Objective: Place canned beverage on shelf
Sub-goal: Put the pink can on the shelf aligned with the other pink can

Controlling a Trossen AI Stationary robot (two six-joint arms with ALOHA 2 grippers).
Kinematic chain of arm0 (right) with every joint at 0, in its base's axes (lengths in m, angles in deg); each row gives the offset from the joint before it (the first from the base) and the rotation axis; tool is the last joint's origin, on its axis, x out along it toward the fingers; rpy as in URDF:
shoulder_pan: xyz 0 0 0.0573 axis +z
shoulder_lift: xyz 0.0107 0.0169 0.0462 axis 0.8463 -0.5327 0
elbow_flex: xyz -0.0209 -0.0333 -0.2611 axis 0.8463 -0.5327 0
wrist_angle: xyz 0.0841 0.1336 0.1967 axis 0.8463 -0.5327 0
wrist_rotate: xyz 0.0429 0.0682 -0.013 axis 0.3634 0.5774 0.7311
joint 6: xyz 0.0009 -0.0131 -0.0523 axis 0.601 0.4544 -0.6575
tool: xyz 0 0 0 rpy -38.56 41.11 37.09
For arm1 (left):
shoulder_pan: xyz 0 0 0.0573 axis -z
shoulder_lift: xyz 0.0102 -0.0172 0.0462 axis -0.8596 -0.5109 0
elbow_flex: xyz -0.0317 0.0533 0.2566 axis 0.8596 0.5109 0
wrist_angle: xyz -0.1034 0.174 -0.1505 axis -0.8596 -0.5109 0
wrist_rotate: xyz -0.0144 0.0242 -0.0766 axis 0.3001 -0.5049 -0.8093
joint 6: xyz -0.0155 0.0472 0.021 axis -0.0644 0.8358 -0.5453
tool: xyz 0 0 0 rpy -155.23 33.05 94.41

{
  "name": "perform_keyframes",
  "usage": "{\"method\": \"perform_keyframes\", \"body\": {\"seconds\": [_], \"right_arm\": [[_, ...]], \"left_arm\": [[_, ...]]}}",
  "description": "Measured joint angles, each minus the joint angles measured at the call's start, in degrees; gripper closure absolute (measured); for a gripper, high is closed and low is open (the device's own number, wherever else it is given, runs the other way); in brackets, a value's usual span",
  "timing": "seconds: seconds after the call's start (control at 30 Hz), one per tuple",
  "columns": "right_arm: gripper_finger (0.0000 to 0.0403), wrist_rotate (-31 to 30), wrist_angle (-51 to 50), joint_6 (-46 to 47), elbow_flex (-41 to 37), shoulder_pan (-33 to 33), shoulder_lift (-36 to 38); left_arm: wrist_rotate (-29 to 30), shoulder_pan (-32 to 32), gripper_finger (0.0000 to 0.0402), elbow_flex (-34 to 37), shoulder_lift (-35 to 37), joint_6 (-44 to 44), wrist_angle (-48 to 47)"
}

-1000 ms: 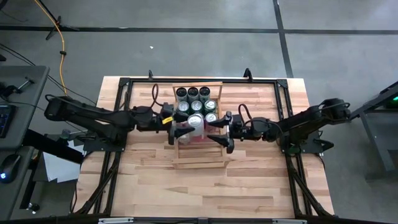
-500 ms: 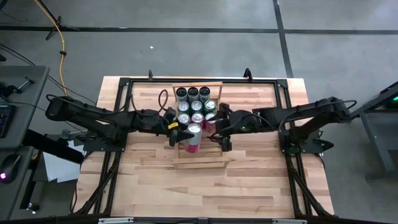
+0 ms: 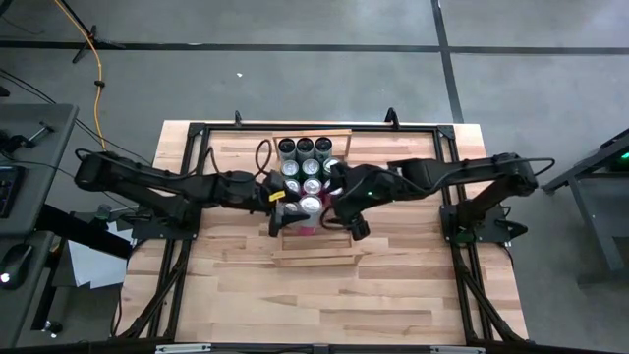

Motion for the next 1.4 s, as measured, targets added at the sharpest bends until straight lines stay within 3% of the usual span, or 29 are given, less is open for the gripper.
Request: {"method": "perform_keyframes", "body": {"seconds": [0.3, 0.57, 0.77, 1.1, 1.23, 1.4], "right_arm": [[0.0111, 1.1, -12.4, -6.7, 10.6, -0.5, -7.3], [0.0111, 3.7, -20.6, -9.8, 15.9, -0.5, -11.5], [0.0112, 3.4, -22.5, -12.7, 15.8, -0.2, -11.5], [0.0111, 4.1, -25.4, -26.0, 15.8, 2.2, -11.9], [0.0111, 4.4, -28.0, -26.7, 15.8, 2.8, -11.9], [0.0112, 3.2, -24.3, -26.7, 15.8, 2.0, -11.9]], "left_arm": [[-8.5, 0.0, 0.0148, -9.9, -7.9, 10.9, -9.7], [-8.7, -0.6, 0.0148, -16.0, -12.9, 16.9, -14.0], [-11.1, -2.9, 0.0148, -16.3, -12.9, 17.3, -14.7], [-29.5, -6.8, 0.0148, -16.4, -12.9, 15.5, -16.1], [-29.8, -7.6, 0.0148, -16.4, -12.9, 15.6, -16.6], [-29.5, -8.5, 0.0148, -16.4, -12.9, 15.7, -16.7]]}}
